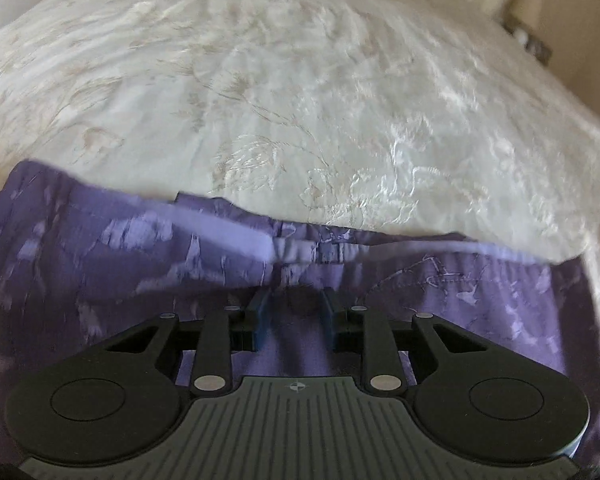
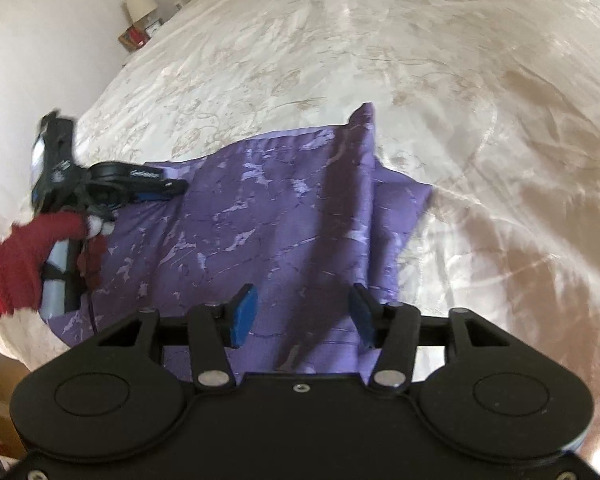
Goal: Fold large clothes
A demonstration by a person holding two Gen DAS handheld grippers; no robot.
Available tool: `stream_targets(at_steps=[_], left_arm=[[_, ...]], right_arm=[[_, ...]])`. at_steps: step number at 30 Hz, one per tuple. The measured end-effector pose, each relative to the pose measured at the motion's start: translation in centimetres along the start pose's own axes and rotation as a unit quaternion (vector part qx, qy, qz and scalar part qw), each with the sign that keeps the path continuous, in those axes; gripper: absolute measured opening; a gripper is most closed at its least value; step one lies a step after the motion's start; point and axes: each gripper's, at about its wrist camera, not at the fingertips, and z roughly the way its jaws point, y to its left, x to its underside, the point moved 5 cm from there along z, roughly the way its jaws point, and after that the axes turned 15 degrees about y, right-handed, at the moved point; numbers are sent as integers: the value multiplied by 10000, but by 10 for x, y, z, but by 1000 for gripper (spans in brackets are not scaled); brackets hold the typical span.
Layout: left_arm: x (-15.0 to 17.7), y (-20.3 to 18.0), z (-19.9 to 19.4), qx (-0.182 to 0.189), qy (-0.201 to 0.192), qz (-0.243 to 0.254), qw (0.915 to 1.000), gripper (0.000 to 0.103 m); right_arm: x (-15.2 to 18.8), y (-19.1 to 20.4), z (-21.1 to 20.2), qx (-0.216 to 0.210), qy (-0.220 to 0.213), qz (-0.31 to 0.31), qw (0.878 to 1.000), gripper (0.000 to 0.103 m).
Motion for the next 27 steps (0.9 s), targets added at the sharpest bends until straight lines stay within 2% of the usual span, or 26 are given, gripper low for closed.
stream_targets(at_steps=[2,5,6,7,9,12,15,16,18,21,23,27], left_arm=[[11,-1,-11,178,-163,-244,9994,27],[39,-6,-35,481,-526,-348,9968,27],[50,-9,-42,587,-650,-340,9956,26],[60,-11,-47,709,-697,-336,9945,26],[82,-12,-51,1081,-756,-472,9901,21],[108,-3,-43,1471,-683,-1118,9804,18],[126,8,-34,1492,-728,-1609,9729,15],[130,11,-30,1484,-693,-1685,9720,10],[135,14,-23,1390,-610,-1729,9732,2],[137,21,-19,1533,-539,-1794,9703,3],[135,21,-18,1533,-474,-1788,9707,3],[133,20,-17,1363,-323,-1605,9771,3]], right_arm=[[0,-8,-2,-24,-5,85,10000,65],[0,-21,-6,-78,-58,261,9996,67],[1,-26,-7,-127,-57,338,9993,73],[1,-31,-6,-196,-34,438,9988,80],[2,-42,-4,-442,66,711,9965,81],[4,-55,4,-758,231,1061,9912,85],[3,-63,15,-883,453,1203,9878,87],[3,-64,19,-878,536,1192,9875,87],[0,-65,27,-863,686,1126,9875,88],[-4,-66,37,-903,840,1021,9871,94],[-6,-66,43,-960,898,1013,9861,97],[-9,-64,52,-1132,914,1066,9836,102]])
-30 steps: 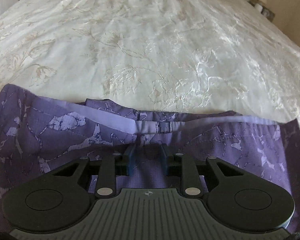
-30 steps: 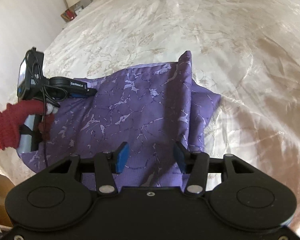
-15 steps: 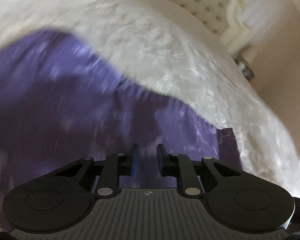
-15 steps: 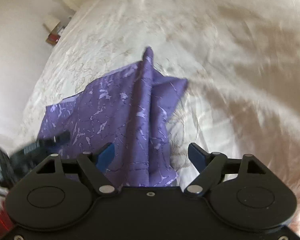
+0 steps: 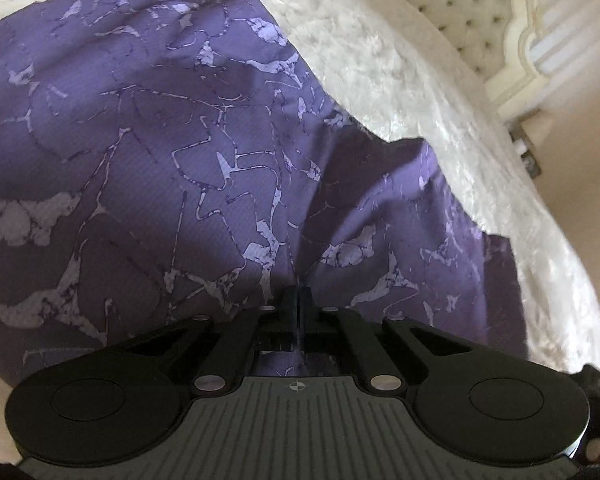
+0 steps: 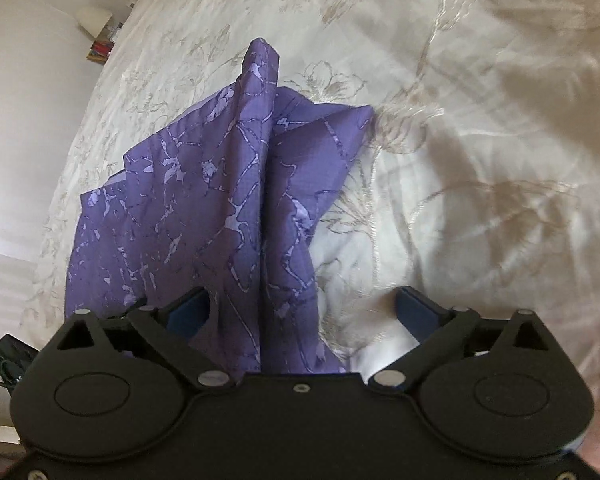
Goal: Fold large clothes
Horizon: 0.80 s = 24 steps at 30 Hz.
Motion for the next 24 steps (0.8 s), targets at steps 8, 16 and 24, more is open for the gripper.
stream_targets(at_steps=[8,16,24], left_arm=[[-4,-2,4,-126,149,233,9995,3],[6,-3,-11,-138,80,370,9992,3],[56,17,-35,139,150,293,9994,3]], right_arm=[[-2,4,9,-632,111,58,9979,86],[-2,29,0,-940,132,-74,9955,30],[0,51,-11,-1010,101,-238,9946,29]])
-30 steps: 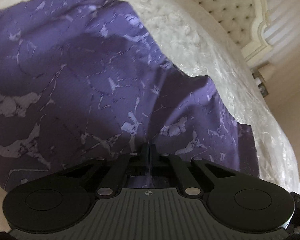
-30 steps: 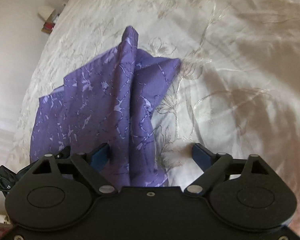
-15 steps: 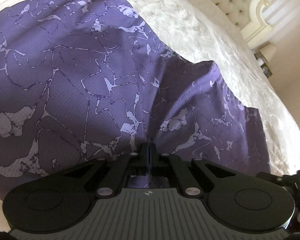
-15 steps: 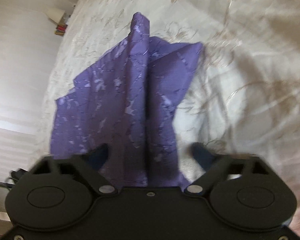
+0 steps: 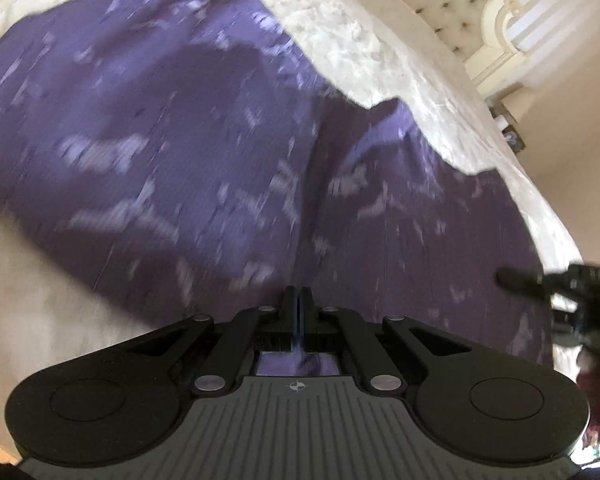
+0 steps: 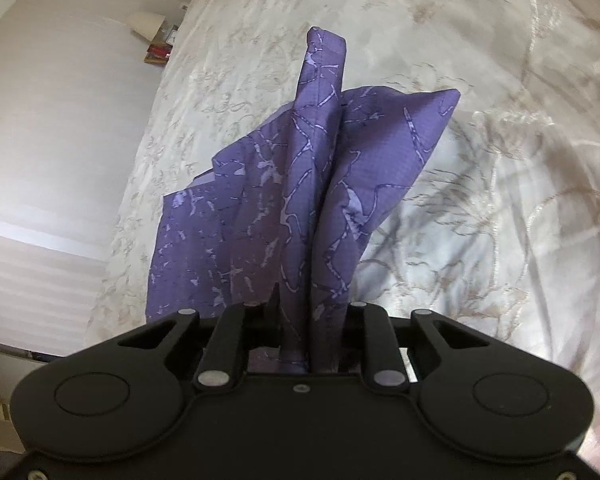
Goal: Fold large clothes
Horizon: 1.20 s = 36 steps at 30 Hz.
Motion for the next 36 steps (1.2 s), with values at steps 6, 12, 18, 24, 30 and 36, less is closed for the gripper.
stream_targets(at_steps=[6,12,18,24,30,36], left_arm=[[2,-7,-1,-135,6,-86,9999,3],[-40,-30,-16,-60,-198,488,9986,3],[-106,-30,25,-138,305,557,9979,3],[-160,-42,62,-320,705,1037,9916,4],[-188,-40,59,-127,817,910,9924,4],[-186,-12,14,176,1099,1121,9874,14]], right_arm=[[-3,17,2,110,-5,-110,9999,29],[-1,23,-1,217,-106,-151,9996,29],[5,26,-3,323,-321,-12,9990,29],[9,37,-6,382,-576,148,9975,29],[9,61,-5,477,-748,106,9960,29],[9,99,1,331,-811,-61,9961,29]])
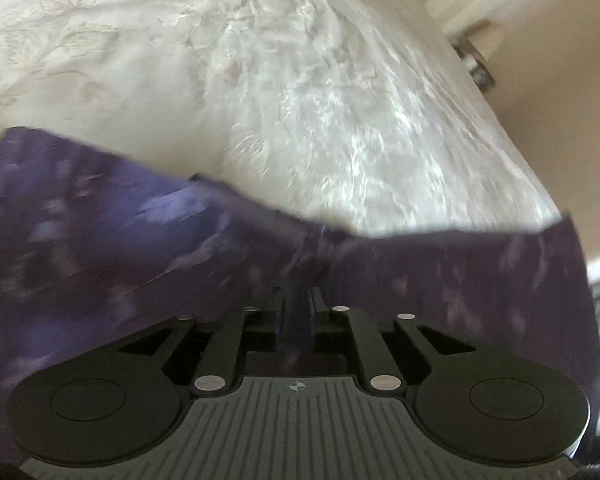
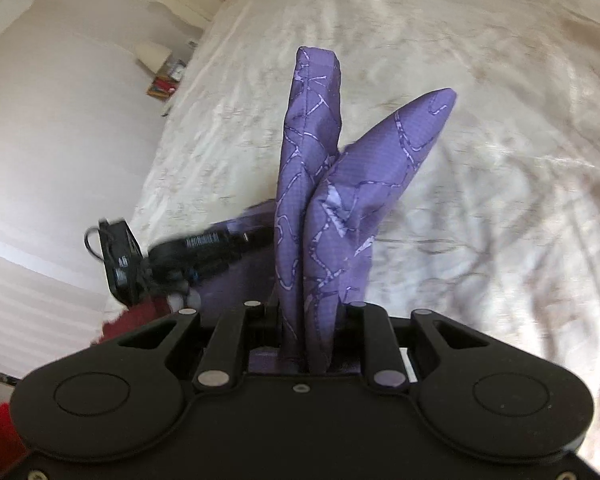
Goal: Fold large clothes
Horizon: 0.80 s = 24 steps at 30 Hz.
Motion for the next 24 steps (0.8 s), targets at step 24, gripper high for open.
stream_targets(at_steps=[24], left_arm=[[93,140,-110,-175,-296,-354,9988,27]], right_arm=[[-14,144,242,17,1405,-1189,9829,35]])
